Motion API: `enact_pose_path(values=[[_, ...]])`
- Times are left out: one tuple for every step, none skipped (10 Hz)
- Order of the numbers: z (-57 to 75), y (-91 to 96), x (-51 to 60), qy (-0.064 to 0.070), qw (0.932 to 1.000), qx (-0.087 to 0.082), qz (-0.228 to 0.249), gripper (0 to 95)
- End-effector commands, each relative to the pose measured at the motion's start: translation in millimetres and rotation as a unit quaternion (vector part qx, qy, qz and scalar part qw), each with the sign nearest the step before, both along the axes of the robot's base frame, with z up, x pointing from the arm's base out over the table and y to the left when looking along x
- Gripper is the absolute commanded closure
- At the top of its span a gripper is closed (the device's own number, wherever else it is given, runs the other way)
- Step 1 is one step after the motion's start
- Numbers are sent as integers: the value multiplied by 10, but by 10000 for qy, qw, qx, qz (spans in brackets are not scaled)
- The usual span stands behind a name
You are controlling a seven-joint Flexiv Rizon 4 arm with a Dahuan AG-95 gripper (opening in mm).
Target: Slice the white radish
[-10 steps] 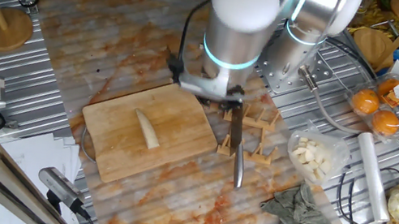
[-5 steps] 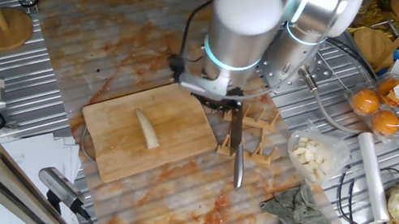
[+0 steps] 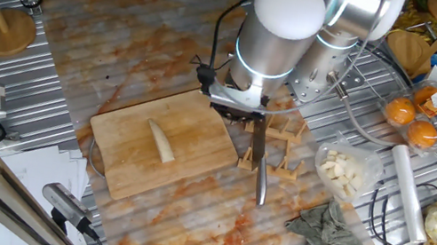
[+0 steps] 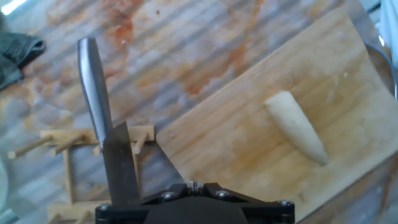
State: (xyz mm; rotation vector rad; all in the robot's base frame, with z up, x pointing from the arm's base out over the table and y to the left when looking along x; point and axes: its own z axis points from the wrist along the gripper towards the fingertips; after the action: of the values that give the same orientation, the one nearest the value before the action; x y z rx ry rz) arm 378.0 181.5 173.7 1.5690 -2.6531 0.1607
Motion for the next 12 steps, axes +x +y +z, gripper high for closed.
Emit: enact_pose_path(values=[[12,-6,-9,619,9945,282,803,760],[3,-4,-26,748,9923,353,923,760],[-47,25,-130,776,9920,354,932,760],[-101,64,-214,774,9920,357,927,570],[-168,116,-302,774,9920,366,925,570],[-255,181,-390,794,9912,361,997,570],[-315,211,-455,812,9907,361,1029,570],[-357,231,-502,819,9904,358,1058,570],[-425,238,-574,849,9905,355,1019,570],[-507,230,-625,850,9904,357,1034,570],[-544,228,-633,855,9898,370,1075,570],[-599,239,-643,900,9883,430,1154,570]])
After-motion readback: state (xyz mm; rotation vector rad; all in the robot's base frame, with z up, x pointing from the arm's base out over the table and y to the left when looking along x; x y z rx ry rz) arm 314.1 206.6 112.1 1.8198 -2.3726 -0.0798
